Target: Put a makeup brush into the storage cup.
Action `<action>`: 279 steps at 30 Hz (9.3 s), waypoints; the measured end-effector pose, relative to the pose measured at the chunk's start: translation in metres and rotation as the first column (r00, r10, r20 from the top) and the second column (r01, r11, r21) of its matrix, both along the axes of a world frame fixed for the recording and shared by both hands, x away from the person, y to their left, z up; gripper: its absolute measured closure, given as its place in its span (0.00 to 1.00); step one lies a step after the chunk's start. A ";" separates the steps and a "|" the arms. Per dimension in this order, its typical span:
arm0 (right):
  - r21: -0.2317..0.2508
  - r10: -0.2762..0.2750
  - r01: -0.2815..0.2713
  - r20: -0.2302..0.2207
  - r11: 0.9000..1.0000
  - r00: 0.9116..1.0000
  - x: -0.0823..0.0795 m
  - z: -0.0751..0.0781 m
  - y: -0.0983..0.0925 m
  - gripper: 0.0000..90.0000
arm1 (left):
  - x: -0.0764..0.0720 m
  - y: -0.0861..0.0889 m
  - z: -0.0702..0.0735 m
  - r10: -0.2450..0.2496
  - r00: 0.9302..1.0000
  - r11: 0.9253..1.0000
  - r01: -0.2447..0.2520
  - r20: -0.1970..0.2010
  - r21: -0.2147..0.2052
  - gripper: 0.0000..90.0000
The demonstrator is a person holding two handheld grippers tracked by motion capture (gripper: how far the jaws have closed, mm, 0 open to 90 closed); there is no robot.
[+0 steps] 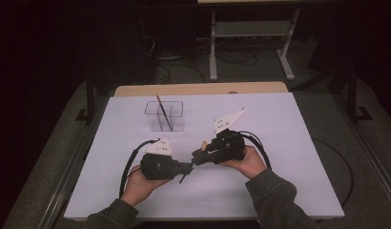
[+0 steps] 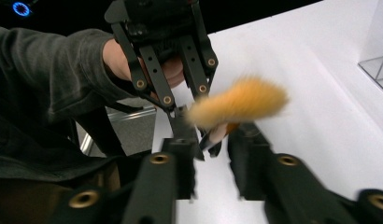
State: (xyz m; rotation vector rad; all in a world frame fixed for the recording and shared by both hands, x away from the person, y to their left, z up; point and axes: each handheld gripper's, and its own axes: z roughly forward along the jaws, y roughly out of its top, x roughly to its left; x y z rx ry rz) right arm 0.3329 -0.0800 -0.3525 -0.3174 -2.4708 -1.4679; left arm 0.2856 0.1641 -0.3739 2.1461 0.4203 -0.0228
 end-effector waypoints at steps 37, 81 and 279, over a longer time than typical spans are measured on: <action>-0.006 -0.022 0.022 0.055 1.000 0.998 -0.007 0.008 0.006 0.84 | 0.002 -0.004 -0.006 0.031 0.999 0.999 -0.032 -0.019 -0.036 0.93; -0.153 -0.051 0.058 0.050 0.987 0.997 0.008 0.002 0.008 0.92 | -0.009 0.026 -0.023 0.134 0.991 0.990 -0.135 0.027 0.037 0.73; -0.261 -0.255 0.303 0.201 0.917 0.946 0.184 0.100 0.102 0.92 | -0.005 0.107 -0.033 0.419 0.907 0.907 -0.420 0.042 0.023 0.32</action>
